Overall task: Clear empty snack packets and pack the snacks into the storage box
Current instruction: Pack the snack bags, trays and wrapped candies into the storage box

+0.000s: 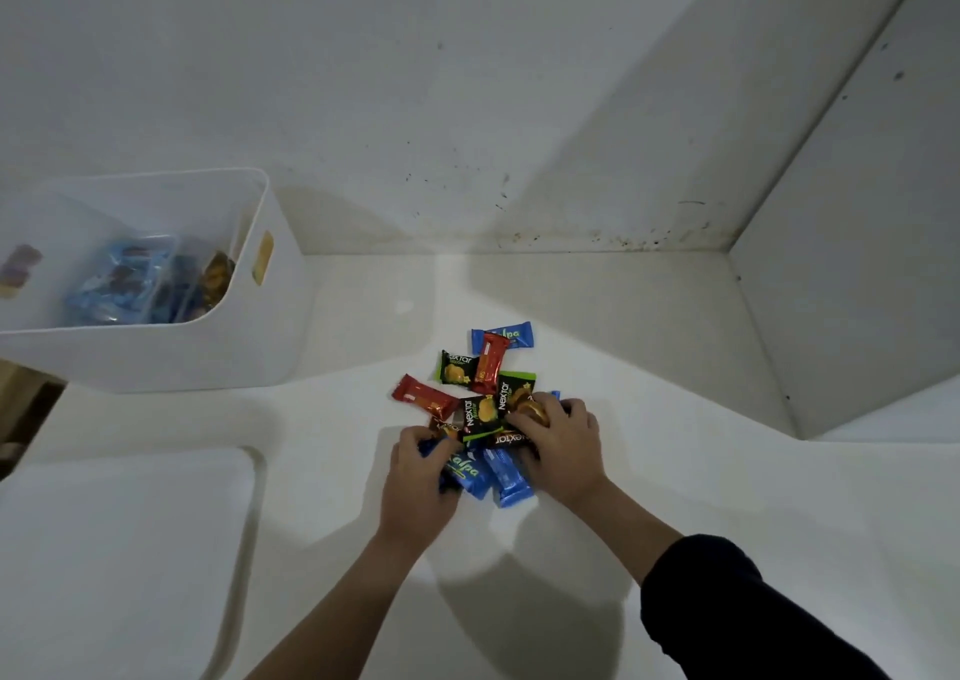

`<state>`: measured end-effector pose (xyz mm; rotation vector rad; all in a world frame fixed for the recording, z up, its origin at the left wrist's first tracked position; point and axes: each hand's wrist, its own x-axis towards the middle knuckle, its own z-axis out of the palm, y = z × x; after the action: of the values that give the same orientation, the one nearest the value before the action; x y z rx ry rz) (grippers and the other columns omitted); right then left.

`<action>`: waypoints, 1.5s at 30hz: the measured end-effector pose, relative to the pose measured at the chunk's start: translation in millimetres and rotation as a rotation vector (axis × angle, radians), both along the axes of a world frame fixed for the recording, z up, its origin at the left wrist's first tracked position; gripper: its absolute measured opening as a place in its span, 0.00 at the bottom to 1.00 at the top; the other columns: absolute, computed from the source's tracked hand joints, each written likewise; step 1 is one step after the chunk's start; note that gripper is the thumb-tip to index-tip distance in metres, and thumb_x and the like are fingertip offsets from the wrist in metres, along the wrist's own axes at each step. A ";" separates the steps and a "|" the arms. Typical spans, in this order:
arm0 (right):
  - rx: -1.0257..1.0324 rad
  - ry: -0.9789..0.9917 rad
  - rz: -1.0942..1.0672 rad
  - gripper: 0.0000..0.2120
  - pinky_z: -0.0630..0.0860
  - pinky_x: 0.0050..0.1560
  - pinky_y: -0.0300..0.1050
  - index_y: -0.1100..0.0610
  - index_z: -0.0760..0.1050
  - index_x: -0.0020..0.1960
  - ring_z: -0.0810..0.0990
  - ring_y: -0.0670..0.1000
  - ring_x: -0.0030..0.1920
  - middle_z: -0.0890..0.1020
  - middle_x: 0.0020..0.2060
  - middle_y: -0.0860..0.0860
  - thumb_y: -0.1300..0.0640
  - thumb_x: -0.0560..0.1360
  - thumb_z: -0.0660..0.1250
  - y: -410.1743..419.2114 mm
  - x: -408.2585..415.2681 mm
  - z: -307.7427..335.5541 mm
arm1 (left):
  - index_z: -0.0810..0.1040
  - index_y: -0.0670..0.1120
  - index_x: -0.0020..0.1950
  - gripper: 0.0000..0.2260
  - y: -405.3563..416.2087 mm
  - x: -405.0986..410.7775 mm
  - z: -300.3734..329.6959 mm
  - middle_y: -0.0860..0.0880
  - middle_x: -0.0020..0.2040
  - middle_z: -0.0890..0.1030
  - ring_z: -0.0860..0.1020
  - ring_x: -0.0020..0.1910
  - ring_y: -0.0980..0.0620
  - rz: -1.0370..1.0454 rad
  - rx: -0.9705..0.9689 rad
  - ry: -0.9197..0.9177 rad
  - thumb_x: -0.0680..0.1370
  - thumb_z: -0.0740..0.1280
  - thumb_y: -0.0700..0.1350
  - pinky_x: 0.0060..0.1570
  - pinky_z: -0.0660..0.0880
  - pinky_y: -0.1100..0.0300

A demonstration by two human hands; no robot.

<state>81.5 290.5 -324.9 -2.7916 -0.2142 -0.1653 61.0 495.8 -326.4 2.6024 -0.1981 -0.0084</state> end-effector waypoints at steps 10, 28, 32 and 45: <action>0.596 0.181 -0.165 0.15 0.76 0.51 0.41 0.45 0.79 0.54 0.78 0.46 0.47 0.80 0.48 0.46 0.60 0.70 0.71 20.0 -0.9 54.3 | 0.82 0.45 0.50 0.19 37.6 -11.5 52.2 0.50 0.48 0.74 0.73 0.44 0.61 0.073 -0.334 -0.098 0.64 0.68 0.27 0.42 0.68 0.78; 1.240 0.173 -0.122 0.06 0.78 0.48 0.43 0.53 0.78 0.51 0.80 0.51 0.46 0.81 0.43 0.49 0.58 0.74 0.69 337.6 130.6 233.7 | 0.79 0.43 0.55 0.13 267.9 158.9 212.2 0.46 0.47 0.81 0.78 0.46 0.47 0.396 -0.501 -0.039 0.71 0.71 0.37 0.47 0.73 0.59; 1.170 0.290 -0.229 0.14 0.77 0.59 0.46 0.54 0.78 0.58 0.78 0.52 0.54 0.80 0.54 0.50 0.54 0.73 0.69 354.4 150.2 221.2 | 0.63 0.47 0.73 0.33 285.4 180.2 205.0 0.40 0.62 0.76 0.77 0.57 0.43 0.377 -0.655 0.211 0.70 0.67 0.31 0.60 0.75 0.49; 1.273 0.267 -0.201 0.18 0.66 0.59 0.40 0.48 0.72 0.67 0.71 0.44 0.63 0.73 0.63 0.46 0.49 0.78 0.63 268.7 80.3 195.6 | 0.76 0.38 0.56 0.17 199.7 86.2 157.4 0.40 0.55 0.75 0.73 0.57 0.46 0.201 -0.507 -0.460 0.69 0.61 0.33 0.61 0.67 0.67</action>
<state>161.8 559.2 -129.4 -1.5303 0.1934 0.0346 147.1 695.5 -169.1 2.0695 -0.0833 0.6324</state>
